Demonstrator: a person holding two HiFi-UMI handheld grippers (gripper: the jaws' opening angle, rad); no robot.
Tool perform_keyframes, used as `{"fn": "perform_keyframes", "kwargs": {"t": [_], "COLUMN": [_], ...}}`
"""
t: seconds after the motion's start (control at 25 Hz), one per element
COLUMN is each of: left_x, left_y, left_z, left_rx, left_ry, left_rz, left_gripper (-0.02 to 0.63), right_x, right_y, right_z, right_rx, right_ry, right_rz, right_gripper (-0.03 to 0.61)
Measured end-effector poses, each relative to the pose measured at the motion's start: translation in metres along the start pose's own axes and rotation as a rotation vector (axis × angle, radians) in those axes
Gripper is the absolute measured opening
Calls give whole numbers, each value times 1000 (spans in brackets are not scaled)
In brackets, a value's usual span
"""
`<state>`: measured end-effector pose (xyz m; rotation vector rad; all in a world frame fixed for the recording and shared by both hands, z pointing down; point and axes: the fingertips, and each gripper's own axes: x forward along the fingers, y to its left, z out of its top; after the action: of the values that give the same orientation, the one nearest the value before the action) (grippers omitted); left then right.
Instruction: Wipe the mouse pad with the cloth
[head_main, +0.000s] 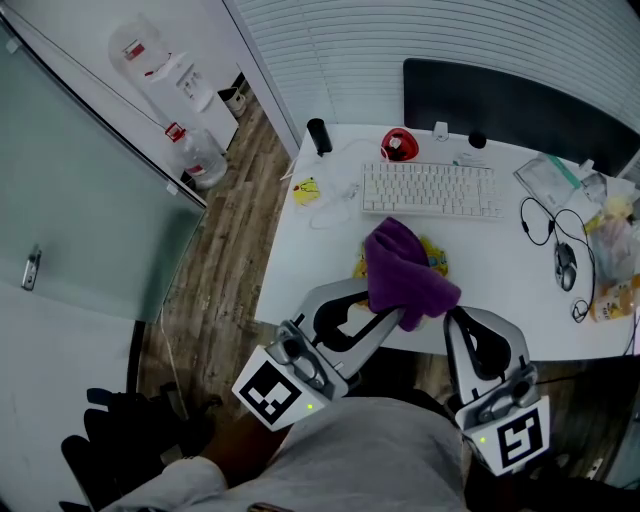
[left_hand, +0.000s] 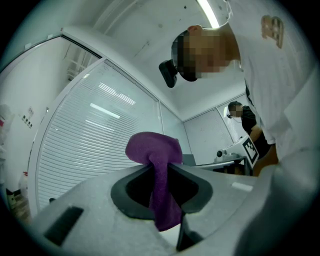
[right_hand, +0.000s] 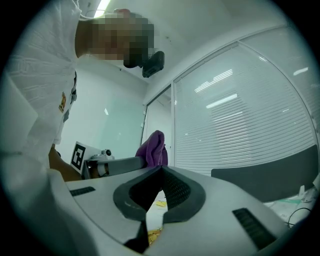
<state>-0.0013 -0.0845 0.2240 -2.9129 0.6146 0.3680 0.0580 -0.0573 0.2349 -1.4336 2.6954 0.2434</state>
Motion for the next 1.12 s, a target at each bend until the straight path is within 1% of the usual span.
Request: {"fn": "perform_keyframes", "kwargs": {"t": [0.48,1.12], "left_x": [-2,2], "left_y": [-5,-12], "left_z": [-4,-6], "left_rx": [-4,-12], "left_ry": [14,13], "left_rz": [16,9], "left_gripper": [78,78], "right_x": [-8,-17], "right_y": [2,-1], "right_z": [-4,-9], "right_rx": [2,5], "right_ry": [9,21], "right_rz": [-4,-18], "right_gripper": [11,11]}}
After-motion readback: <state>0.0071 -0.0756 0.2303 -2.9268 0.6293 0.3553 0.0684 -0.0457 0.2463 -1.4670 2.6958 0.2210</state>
